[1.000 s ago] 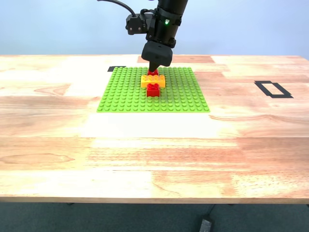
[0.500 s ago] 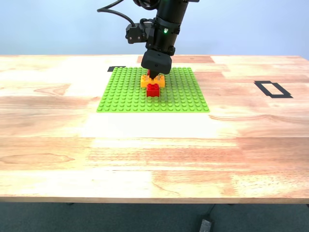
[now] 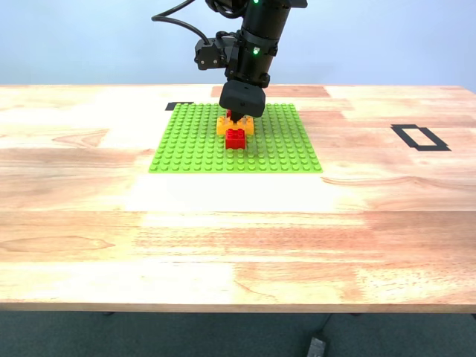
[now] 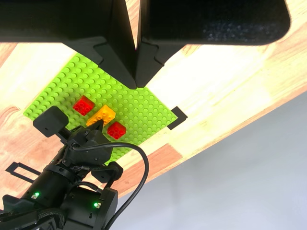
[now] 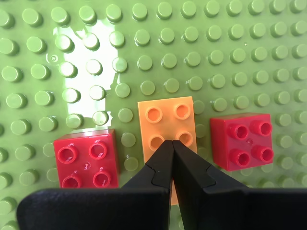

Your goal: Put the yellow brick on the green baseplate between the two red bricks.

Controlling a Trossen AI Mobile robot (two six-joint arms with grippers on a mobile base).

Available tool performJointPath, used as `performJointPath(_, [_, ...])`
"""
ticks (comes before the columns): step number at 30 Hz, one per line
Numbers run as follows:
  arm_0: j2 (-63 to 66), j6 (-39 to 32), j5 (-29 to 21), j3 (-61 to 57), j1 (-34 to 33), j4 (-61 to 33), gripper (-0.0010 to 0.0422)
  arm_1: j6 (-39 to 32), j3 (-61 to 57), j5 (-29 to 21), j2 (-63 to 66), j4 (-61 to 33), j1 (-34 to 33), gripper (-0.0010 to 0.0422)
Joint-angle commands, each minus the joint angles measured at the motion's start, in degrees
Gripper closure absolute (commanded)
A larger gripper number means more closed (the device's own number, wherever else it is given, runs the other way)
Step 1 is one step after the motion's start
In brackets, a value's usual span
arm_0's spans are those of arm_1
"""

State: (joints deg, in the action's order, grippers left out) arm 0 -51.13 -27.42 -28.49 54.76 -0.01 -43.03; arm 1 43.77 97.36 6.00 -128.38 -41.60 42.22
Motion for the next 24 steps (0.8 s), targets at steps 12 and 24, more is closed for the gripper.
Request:
performJointPath(12, [0.3,0.0,0.0,0.4,0.0,0.3,0.0413,0.0,-0.1,-2.7,10.6,-0.1,-0.4,0.0413])
performJointPath(24, [0.9,1.6,0.0,-0.1,0.0,6.2,0.0413,-3.9,-9.2,-4.9,36.2,4.9,-9.3,0.0413])
